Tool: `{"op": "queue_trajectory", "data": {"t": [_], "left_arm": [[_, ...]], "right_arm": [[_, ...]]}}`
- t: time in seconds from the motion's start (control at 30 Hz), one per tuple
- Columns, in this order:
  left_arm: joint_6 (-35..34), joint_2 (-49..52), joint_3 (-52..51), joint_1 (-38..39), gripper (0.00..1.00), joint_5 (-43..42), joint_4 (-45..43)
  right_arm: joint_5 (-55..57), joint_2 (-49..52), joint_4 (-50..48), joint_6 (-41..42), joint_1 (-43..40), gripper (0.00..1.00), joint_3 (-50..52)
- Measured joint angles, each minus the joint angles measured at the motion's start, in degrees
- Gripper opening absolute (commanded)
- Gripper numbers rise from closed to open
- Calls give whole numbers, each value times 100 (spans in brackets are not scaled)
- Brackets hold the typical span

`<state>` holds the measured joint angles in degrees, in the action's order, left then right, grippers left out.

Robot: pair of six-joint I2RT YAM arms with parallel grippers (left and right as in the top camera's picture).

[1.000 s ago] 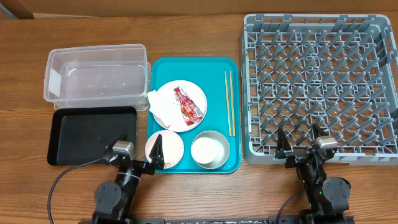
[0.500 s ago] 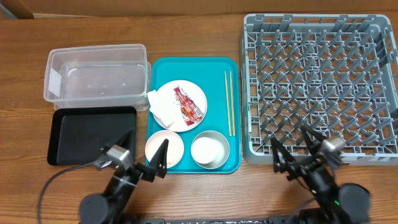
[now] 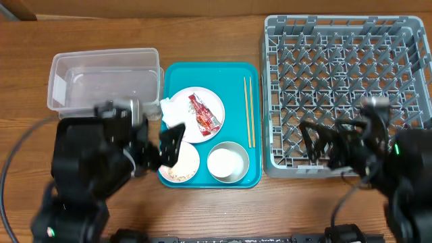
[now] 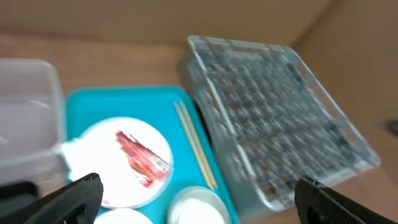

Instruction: Sort waste into correct bins and load items into the dishwasher

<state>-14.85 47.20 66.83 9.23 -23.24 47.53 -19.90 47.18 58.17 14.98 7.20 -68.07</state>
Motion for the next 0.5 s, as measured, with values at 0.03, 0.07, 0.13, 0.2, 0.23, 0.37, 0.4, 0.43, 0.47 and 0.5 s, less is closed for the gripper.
{"op": "queue_trajectory", "data": {"t": [0.03, 0.07, 0.13, 0.2, 0.23, 0.37, 0.4, 0.43, 0.47, 0.5], "left_arm": [[-2, 251, 251, 0, 100, -245, 92], [-2, 376, 348, 0, 100, -391, 92], [-26, 636, 474, 2, 100, -697, 164], [-66, 907, 509, 44, 96, -820, 514], [-94, 1064, 509, 109, 85, -817, 745], [-223, 1882, 509, 774, 61, -323, 1513], [-275, 2114, 503, 1012, 60, -118, 1596], [-323, 2371, 487, 1292, 57, 105, 1622], [-348, 2581, 474, 1519, 56, 310, 1615], [-400, 2830, 450, 1768, 56, 535, 1585]], "right_arm": [[-50, 291, 181, -4, 0, 100, -129], [-90, 442, 249, 2, 0, 100, -175], [-170, 728, 330, 0, 0, 100, -203], [-236, 929, 378, 0, 0, 100, -203], [-243, 981, 387, 0, 0, 100, -203], [-258, 1091, 369, 94, 0, 100, -203], [-258, 1091, 343, 131, 2, 100, -203], [-258, 1088, 321, 155, 0, 100, -210], [-254, 1088, 308, 175, 0, 100, -212], [-256, 1091, 295, 195, 0, 100, -212]]}}
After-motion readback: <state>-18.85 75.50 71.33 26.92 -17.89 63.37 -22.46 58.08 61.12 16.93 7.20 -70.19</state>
